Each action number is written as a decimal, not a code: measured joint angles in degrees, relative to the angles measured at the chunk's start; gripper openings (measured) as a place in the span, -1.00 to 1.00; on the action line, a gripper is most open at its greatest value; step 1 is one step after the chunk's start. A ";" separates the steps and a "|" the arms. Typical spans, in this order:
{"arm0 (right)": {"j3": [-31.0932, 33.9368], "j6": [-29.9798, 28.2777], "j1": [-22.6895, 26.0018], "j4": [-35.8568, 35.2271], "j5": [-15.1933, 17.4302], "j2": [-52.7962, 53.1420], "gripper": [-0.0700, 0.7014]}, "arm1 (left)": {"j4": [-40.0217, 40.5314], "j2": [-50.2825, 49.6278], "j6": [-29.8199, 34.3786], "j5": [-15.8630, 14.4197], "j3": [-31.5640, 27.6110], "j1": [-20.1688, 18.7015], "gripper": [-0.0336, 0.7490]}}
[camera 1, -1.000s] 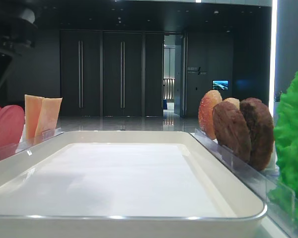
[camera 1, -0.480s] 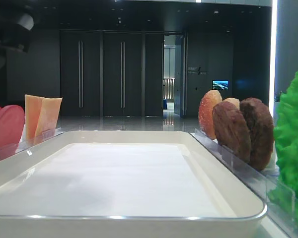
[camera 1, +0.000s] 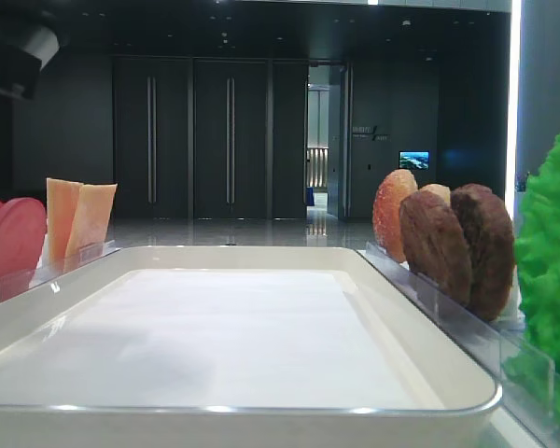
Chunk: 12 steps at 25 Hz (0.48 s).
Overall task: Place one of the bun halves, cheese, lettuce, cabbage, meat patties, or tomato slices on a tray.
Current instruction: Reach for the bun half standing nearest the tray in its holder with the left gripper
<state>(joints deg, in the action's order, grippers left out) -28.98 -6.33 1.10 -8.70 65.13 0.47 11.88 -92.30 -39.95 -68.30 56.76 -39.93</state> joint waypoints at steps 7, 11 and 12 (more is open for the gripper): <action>0.00 0.00 0.00 0.00 0.00 0.00 0.54 | 0.18 0.00 1.79 -0.20 0.00 0.00 -0.58; 0.00 0.00 0.00 0.00 0.00 0.00 0.54 | -0.14 0.49 1.92 -0.47 0.50 0.00 -0.58; 0.00 0.00 0.00 0.00 0.00 0.00 0.54 | -0.32 0.93 1.96 -0.54 0.66 0.00 -0.58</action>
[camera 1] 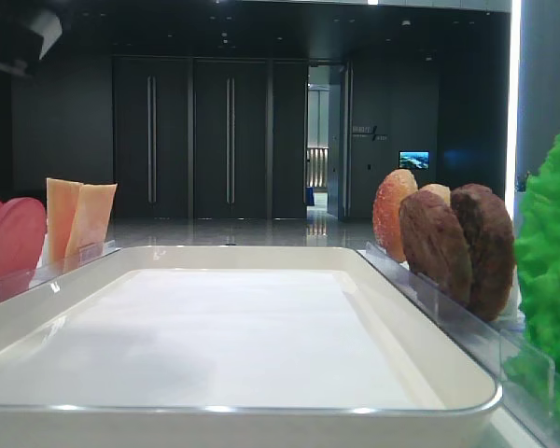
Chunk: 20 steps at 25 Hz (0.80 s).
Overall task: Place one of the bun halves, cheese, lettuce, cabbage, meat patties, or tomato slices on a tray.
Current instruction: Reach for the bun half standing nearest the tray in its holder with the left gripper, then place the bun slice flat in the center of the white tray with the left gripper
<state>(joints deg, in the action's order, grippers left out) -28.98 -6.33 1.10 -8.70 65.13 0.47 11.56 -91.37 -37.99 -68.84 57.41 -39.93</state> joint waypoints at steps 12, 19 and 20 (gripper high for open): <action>0.00 0.00 0.00 0.00 0.00 0.00 0.54 | -7.11 8.65 0.74 -0.61 0.36 0.16 -0.59; 0.00 0.00 0.00 0.00 0.00 0.00 0.54 | -12.91 12.10 2.40 -0.72 0.36 1.60 -0.59; 0.00 0.00 0.00 0.00 0.00 0.00 0.54 | -14.03 12.49 2.94 -0.72 0.36 2.27 -0.59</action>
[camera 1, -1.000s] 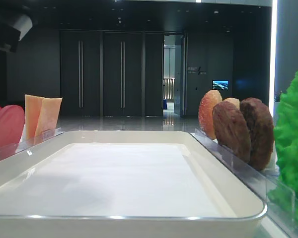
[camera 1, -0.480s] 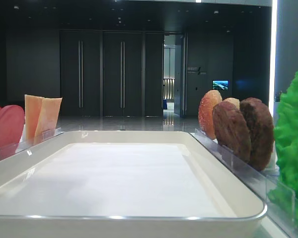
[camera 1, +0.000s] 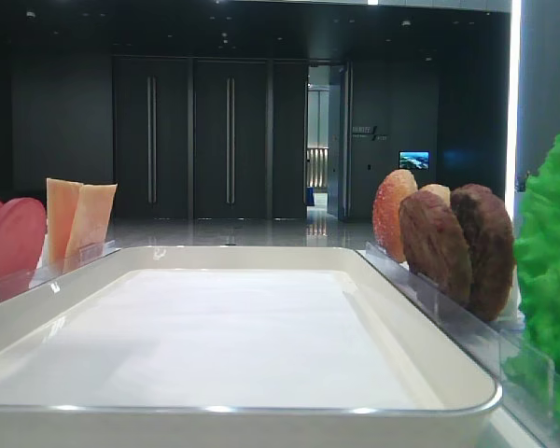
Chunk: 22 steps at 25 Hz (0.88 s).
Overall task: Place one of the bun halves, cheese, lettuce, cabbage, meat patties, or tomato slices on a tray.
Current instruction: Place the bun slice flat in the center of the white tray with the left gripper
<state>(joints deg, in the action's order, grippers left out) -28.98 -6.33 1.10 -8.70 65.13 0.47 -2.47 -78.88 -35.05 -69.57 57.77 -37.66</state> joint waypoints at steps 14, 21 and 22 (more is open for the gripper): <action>0.00 0.00 0.00 0.00 0.00 0.00 0.54 | -13.73 2.48 13.42 11.39 -3.00 8.73 -0.60; 0.00 0.00 0.00 0.00 0.00 0.00 0.54 | -26.39 0.18 25.74 22.96 -8.72 10.90 -0.60; 0.00 0.00 0.00 0.00 0.00 0.00 0.54 | -28.02 -0.59 27.92 24.71 -9.30 11.02 -0.60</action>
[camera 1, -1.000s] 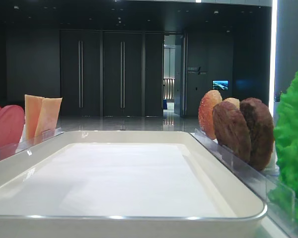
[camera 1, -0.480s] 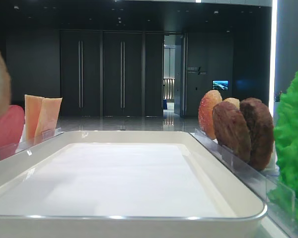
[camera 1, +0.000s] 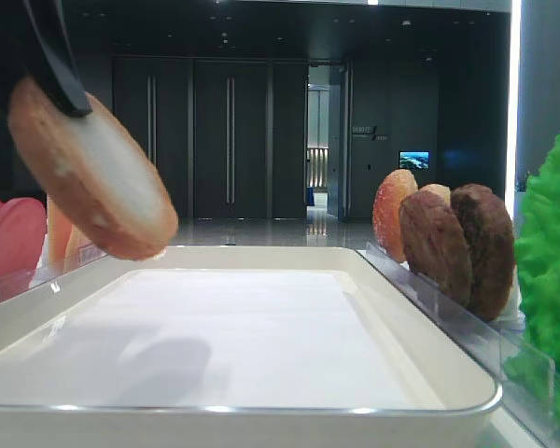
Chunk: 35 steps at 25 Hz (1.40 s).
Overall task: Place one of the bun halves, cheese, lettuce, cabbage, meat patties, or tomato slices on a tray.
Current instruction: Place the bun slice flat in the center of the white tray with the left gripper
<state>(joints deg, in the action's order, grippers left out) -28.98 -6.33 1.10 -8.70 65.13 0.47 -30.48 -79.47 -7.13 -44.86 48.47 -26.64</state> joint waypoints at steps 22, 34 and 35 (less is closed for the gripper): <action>0.00 0.00 0.00 0.00 0.00 0.00 0.54 | -28.20 -16.14 27.45 9.61 -1.60 0.00 -0.60; 0.00 0.00 0.00 0.00 0.00 0.00 0.54 | -28.37 -17.03 28.40 9.38 -1.60 0.00 -0.60; 0.00 0.00 0.00 0.00 0.00 0.00 0.54 | -28.37 -17.03 28.40 9.38 -1.60 0.00 -0.60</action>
<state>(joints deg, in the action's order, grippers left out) -28.98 -6.33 1.10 -8.70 65.13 0.47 -58.85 -96.50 21.27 -35.48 46.86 -26.64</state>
